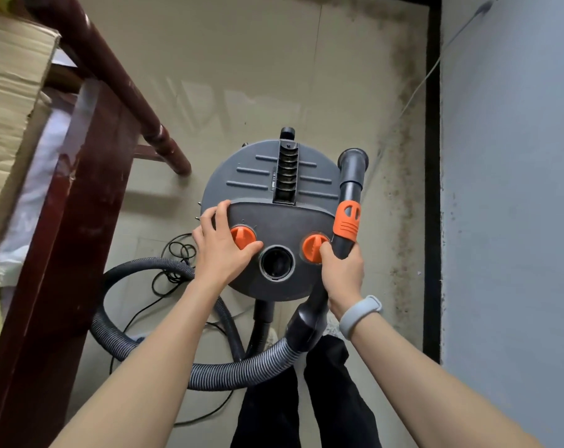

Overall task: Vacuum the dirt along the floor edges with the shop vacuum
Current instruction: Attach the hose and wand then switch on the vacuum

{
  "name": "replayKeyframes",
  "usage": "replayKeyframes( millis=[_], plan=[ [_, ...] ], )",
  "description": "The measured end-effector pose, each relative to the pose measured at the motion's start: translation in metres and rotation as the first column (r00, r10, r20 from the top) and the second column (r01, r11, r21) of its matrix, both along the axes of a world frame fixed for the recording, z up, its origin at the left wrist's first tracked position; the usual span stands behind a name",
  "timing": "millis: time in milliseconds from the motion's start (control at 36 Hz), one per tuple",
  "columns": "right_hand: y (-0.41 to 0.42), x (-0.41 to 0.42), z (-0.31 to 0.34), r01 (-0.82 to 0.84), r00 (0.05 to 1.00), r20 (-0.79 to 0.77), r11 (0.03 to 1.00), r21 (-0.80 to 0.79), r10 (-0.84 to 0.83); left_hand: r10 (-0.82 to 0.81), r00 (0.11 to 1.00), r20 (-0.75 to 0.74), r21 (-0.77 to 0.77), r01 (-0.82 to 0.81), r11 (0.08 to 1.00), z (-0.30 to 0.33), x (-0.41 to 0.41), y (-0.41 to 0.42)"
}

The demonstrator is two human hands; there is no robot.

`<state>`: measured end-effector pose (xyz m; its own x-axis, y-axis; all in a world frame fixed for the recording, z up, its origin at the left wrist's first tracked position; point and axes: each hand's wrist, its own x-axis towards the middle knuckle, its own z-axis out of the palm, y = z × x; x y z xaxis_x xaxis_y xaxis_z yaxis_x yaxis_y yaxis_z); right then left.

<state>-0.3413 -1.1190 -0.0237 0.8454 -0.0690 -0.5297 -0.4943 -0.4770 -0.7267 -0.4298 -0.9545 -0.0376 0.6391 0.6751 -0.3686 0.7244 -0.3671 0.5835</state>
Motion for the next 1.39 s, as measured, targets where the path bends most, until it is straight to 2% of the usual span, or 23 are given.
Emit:
replayKeyframes(
  millis=[139, 361, 583, 694, 778, 889, 972, 1056, 1167, 1389],
  plan=[
    [0.010, 0.052, -0.004, -0.084, 0.996, 0.012, 0.995, -0.056, 0.084, 0.126, 0.992, -0.011, -0.023, -0.126, 0.992, 0.003, 0.022, -0.015],
    [0.042, 0.146, -0.003, -0.361, 0.931, 0.037, 0.930, -0.068, 0.364, 0.255, 0.964, -0.071, 0.014, -0.255, 0.967, 0.009, 0.066, -0.018],
    [0.094, 0.235, 0.005, -0.639, 0.757, 0.088, 0.762, -0.105, 0.647, 0.371, 0.914, -0.166, 0.066, -0.365, 0.929, 0.007, 0.120, -0.018],
    [0.116, 0.271, 0.005, -0.736, 0.656, 0.120, 0.666, -0.119, 0.745, 0.436, 0.866, -0.244, 0.022, -0.445, 0.895, -0.001, 0.134, -0.024],
    [0.130, 0.290, 0.003, -0.790, 0.586, 0.126, 0.599, -0.130, 0.801, 0.464, 0.870, -0.166, 0.003, -0.470, 0.883, -0.008, 0.140, -0.019],
    [0.144, 0.299, 0.001, -0.807, 0.554, 0.138, 0.570, -0.154, 0.821, 0.337, 0.941, 0.037, -0.014, -0.336, 0.942, -0.007, 0.153, 0.020],
    [0.152, 0.295, -0.002, -0.824, 0.527, 0.145, 0.545, -0.154, 0.838, 0.173, 0.984, 0.042, 0.004, -0.173, 0.985, 0.002, 0.171, 0.064],
    [0.162, 0.287, -0.007, -0.839, 0.512, 0.143, 0.529, -0.129, 0.847, 0.037, 0.999, 0.008, -0.048, -0.037, 0.998, 0.009, 0.190, 0.087],
    [0.179, 0.293, -0.010, -0.831, 0.523, 0.137, 0.539, -0.138, 0.841, 0.109, 0.994, -0.004, -0.031, -0.109, 0.994, 0.009, 0.202, 0.084],
    [0.203, 0.327, -0.004, -0.885, 0.438, 0.103, 0.449, -0.125, 0.893, 0.191, 0.982, -0.012, -0.009, -0.191, 0.982, 0.007, 0.227, 0.083]
  ],
)
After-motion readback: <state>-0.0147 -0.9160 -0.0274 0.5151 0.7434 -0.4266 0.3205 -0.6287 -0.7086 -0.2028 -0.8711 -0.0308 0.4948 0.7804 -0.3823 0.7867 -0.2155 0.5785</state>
